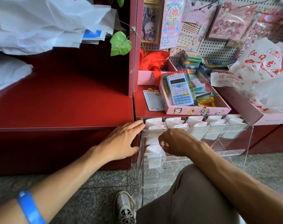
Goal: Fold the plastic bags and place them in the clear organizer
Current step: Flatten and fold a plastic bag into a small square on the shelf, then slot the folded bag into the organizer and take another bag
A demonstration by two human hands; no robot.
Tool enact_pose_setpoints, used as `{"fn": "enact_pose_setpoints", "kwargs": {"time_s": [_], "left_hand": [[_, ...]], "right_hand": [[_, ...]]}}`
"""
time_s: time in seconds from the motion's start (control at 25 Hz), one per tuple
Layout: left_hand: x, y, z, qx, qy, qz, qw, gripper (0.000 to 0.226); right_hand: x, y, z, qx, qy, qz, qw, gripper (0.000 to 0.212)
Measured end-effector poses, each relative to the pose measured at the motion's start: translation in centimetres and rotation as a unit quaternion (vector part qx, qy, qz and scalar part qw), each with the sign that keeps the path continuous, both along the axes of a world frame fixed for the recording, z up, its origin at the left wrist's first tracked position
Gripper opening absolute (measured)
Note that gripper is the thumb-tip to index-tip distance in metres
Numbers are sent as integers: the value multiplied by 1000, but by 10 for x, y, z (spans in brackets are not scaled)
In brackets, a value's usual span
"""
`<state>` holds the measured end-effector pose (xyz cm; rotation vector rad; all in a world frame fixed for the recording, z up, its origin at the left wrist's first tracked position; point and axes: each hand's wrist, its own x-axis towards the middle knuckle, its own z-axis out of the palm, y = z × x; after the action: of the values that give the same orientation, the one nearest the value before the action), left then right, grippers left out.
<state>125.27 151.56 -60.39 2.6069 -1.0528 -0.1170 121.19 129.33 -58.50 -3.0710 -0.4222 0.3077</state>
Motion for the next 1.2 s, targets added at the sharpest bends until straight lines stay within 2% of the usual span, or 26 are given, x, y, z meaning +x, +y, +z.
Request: {"fn": "enact_pose_setpoints", "kwargs": {"time_s": [0.2, 0.44, 0.52, 0.64, 0.76, 0.84, 0.92, 1.0, 1.04, 1.12, 1.2], "left_hand": [[17, 22, 25, -51, -24, 64, 996, 67], [36, 78, 31, -8, -39, 169, 985, 65], [40, 100, 33, -8, -32, 208, 978, 66], [40, 133, 35, -15, -35, 248, 968, 66], [35, 160, 34, -15, -40, 275, 961, 65], [32, 177, 35, -16, -45, 289, 956, 65], [28, 192, 38, -25, -49, 298, 953, 64], [23, 203, 42, -41, -60, 304, 950, 62], [21, 207, 43, -47, -69, 305, 949, 61], [17, 216, 42, -57, -83, 308, 946, 60], [16, 224, 39, -69, -86, 309, 945, 58]], "right_hand": [[9, 16, 5, 121, -95, 5, 988, 17], [37, 68, 30, 181, -226, 25, 957, 17], [50, 95, 49, 221, -271, 38, 936, 18], [75, 143, 86, 284, -358, 70, 887, 28], [107, 184, 128, 279, -432, 98, 852, 41], [127, 205, 153, 212, -441, 97, 867, 50], [144, 219, 170, 141, -391, 53, 908, 59], [151, 224, 174, 149, -359, 22, 921, 67], [150, 224, 172, 173, -383, 30, 907, 66], [138, 228, 161, 237, -459, 72, 853, 56], [116, 233, 147, 286, -479, 101, 824, 40]]}}
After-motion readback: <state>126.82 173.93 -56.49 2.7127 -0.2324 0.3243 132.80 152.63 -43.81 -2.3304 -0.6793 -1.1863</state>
